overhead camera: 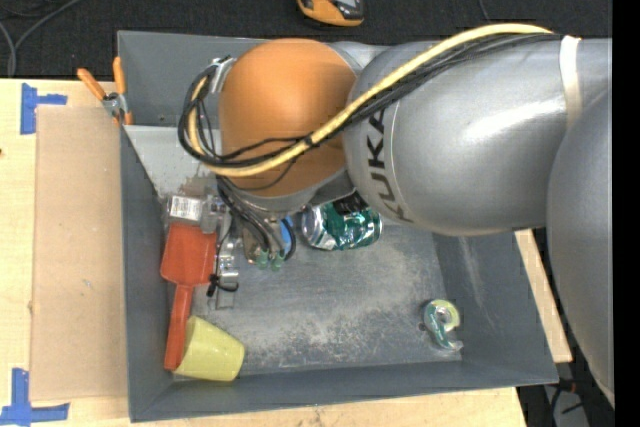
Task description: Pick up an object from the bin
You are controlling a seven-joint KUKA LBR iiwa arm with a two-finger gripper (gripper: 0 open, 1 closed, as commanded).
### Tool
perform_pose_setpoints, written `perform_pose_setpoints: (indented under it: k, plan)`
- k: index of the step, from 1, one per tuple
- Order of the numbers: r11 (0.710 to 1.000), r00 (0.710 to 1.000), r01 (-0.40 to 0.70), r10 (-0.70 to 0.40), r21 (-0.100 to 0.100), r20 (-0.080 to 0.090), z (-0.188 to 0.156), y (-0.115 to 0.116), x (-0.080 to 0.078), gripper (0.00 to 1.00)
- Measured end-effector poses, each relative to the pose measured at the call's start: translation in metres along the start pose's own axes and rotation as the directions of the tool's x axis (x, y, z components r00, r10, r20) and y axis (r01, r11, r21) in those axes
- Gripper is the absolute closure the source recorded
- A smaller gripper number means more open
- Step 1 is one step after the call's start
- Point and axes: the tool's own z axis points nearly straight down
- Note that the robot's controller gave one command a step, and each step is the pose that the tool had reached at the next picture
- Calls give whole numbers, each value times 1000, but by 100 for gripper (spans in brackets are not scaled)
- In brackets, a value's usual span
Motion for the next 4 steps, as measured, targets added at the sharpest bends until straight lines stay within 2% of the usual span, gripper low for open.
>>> perform_pose_setpoints:
  k: [1,2,3,4]
  plan:
    - [1000,1000,-7,7,-2,7,-5,-2,-2,0]
    - [956,955,295,-295,0,6,108,-1,34,0]
    - [957,957,290,-290,0,14,75,0,63,0]
    - [867,867,498,-498,0,-4,137,-1,47,0]
